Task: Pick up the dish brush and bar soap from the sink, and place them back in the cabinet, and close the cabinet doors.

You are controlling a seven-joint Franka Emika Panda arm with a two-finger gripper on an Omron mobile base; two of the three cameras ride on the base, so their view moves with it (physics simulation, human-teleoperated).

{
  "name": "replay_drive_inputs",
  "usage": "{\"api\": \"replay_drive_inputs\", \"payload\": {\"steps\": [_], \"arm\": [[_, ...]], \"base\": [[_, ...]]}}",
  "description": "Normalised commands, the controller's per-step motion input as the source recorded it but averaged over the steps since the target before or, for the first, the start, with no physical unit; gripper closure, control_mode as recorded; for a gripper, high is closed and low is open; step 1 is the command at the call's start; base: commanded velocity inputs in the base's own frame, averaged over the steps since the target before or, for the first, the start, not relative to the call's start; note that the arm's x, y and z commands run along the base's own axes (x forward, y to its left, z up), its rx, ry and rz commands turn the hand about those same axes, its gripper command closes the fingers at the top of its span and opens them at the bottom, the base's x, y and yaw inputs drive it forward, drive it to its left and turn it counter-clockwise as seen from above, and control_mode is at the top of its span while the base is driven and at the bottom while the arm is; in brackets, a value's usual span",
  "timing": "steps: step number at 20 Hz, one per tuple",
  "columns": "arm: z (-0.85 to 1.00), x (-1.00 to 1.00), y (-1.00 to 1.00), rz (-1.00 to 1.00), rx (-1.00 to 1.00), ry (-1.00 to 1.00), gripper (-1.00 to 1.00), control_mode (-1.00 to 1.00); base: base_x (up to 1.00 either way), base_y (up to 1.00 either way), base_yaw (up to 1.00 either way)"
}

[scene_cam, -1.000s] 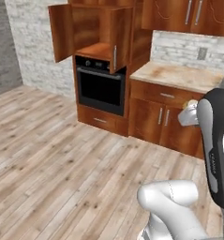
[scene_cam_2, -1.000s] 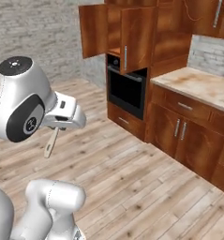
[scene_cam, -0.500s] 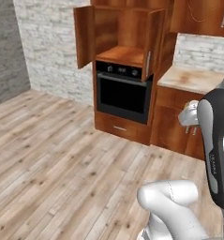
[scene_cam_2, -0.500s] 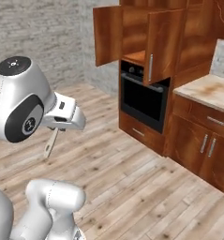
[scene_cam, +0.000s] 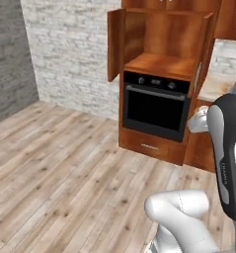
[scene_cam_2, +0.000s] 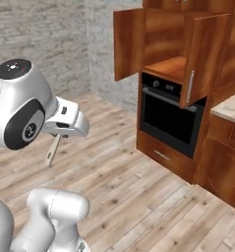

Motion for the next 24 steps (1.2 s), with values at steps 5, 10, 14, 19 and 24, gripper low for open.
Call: {"api": "replay_drive_inputs", "payload": {"steps": [5,10,14,19,24], "arm": [[0.0,0.0,0.0,0.0,0.0,0.0,1.0,1.0],[0.0,0.0,0.0,0.0,0.0,0.0,1.0,1.0],[0.0,0.0,0.0,0.0,0.0,0.0,1.0,1.0],[0.0,0.0,0.0,0.0,0.0,0.0,1.0,1.0],[0.0,0.0,0.0,0.0,0.0,0.0,1.0,1.0]], "base": [[0.97,0.38,-0.21],[0.79,0.27,-0.37],[0.67,0.23,-0.46],[0.62,0.38,-0.48],[0.66,0.46,-0.45]]}}
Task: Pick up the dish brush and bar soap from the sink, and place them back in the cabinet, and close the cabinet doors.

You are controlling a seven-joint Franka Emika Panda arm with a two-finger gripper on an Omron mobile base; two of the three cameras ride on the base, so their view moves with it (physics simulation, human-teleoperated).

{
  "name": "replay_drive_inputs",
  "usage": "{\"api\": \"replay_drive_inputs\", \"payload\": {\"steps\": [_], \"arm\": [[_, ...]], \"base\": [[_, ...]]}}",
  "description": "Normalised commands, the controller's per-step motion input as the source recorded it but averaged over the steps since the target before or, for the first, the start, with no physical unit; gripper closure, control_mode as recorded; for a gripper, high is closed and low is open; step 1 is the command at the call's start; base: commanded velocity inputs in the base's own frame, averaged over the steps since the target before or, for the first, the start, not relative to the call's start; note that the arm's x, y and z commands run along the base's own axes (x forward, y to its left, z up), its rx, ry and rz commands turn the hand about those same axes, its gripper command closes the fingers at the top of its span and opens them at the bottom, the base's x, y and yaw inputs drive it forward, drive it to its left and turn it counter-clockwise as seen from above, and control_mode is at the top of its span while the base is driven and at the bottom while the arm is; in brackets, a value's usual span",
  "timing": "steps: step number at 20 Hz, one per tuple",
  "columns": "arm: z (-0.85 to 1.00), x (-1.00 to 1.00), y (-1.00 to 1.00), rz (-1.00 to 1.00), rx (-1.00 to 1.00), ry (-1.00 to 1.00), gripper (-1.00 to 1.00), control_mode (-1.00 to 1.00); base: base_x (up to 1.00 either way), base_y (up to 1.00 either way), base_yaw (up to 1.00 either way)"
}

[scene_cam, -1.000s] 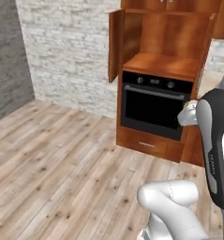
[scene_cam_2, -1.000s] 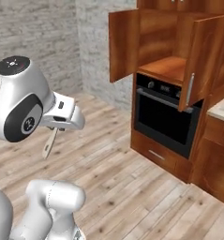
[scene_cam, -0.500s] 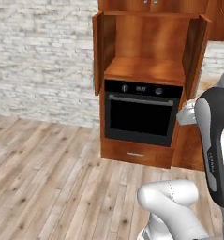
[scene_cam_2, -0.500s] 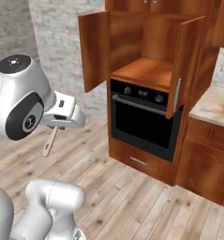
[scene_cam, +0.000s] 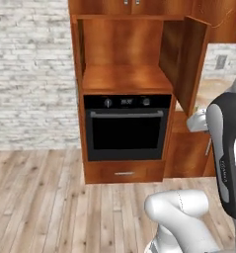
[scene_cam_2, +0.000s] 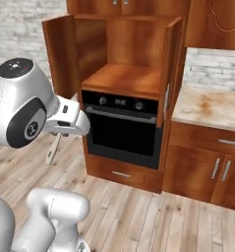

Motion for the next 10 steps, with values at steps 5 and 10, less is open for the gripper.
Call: {"api": "replay_drive_inputs", "payload": {"steps": [5,10], "arm": [[0.0,0.0,0.0,0.0,0.0,0.0,1.0,1.0],[0.0,0.0,0.0,0.0,0.0,0.0,1.0,1.0]], "base": [[0.54,0.63,-0.35],[0.54,0.31,-0.28]]}}
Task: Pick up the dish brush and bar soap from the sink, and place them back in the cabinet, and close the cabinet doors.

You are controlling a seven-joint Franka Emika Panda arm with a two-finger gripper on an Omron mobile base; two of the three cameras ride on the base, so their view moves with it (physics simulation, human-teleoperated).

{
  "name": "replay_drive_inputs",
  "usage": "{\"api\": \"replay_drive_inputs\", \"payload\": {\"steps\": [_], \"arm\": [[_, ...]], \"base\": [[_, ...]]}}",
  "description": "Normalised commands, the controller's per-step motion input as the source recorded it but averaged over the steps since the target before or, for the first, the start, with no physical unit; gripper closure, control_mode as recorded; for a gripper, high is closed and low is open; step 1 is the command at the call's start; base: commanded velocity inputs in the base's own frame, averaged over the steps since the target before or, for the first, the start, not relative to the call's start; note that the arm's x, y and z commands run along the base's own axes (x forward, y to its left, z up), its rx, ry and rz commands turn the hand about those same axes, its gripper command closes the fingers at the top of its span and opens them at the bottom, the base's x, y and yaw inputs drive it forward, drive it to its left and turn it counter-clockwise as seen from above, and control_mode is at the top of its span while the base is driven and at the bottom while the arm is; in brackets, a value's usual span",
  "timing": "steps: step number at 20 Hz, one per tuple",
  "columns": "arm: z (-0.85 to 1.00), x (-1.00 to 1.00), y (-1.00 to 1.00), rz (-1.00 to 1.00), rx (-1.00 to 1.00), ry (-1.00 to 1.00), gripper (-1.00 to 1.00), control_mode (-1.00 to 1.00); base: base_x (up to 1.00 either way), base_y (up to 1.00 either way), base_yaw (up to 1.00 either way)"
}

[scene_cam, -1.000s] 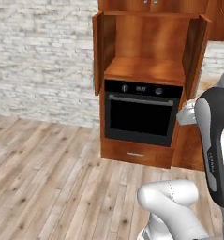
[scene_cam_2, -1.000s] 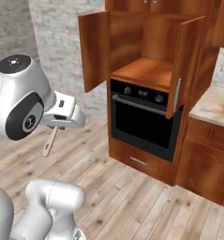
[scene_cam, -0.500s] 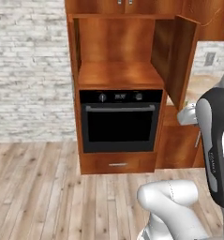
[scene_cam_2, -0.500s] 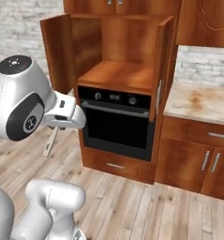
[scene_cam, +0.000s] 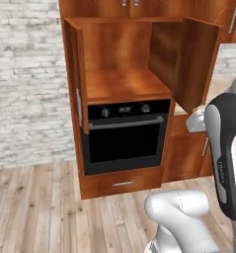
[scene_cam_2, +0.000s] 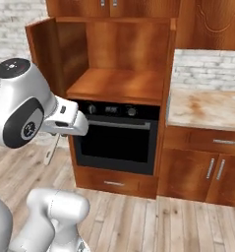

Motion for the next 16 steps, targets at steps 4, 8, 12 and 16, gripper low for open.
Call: {"api": "replay_drive_inputs", "payload": {"steps": [4,8,12,16], "arm": [[0.0,0.0,0.0,0.0,0.0,0.0,1.0,1.0],[0.0,0.0,0.0,0.0,0.0,0.0,1.0,1.0],[0.0,0.0,0.0,0.0,0.0,0.0,1.0,1.0],[0.0,0.0,0.0,0.0,0.0,0.0,1.0,1.0]], "base": [[0.57,0.09,-0.25],[0.64,0.0,-0.12],[0.56,0.16,-0.13],[0.6,0.26,-0.11]]}}
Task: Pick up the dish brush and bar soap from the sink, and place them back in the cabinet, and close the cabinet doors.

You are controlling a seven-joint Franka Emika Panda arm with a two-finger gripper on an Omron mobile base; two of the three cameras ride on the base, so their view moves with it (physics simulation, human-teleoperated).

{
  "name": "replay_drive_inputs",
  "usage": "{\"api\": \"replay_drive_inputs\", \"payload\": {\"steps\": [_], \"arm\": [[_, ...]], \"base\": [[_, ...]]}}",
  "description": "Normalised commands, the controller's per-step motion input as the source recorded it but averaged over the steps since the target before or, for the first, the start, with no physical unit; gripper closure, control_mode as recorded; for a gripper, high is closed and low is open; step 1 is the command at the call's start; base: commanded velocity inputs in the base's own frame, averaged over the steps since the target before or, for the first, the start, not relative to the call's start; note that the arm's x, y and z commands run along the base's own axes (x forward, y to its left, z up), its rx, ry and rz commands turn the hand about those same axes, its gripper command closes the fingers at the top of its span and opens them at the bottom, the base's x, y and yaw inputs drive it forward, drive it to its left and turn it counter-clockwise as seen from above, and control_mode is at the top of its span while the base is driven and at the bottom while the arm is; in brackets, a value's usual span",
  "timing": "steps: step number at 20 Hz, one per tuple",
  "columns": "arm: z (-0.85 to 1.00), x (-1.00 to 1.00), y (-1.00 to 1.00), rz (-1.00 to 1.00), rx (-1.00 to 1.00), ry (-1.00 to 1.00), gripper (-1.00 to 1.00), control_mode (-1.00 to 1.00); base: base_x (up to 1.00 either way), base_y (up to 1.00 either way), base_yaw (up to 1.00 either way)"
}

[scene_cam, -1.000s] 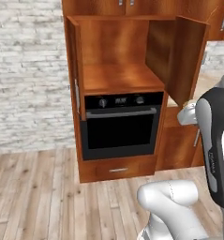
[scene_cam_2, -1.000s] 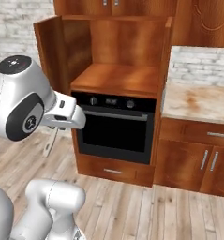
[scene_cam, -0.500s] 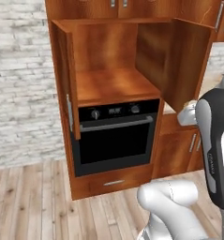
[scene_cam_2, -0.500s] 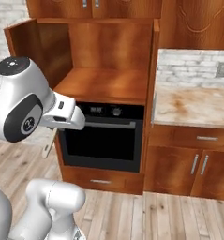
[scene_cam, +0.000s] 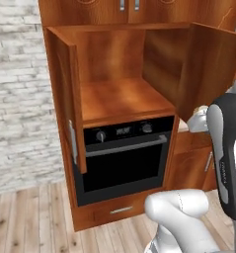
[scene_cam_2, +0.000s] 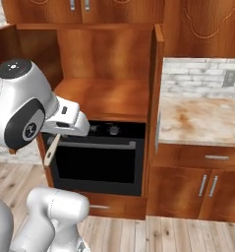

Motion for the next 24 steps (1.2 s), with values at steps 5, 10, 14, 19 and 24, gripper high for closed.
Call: {"api": "replay_drive_inputs", "payload": {"steps": [5,10,14,19,24], "arm": [[0.0,0.0,0.0,0.0,0.0,0.0,1.0,1.0],[0.0,0.0,0.0,0.0,0.0,0.0,1.0,1.0],[0.0,0.0,0.0,0.0,0.0,0.0,1.0,1.0],[0.0,0.0,0.0,0.0,0.0,0.0,1.0,1.0],[0.0,0.0,0.0,0.0,0.0,0.0,1.0,1.0]], "base": [[0.41,0.06,-0.03],[0.4,0.12,0.0],[0.41,0.02,0.02],[0.25,0.0,0.11],[0.07,0.0,0.12]]}}
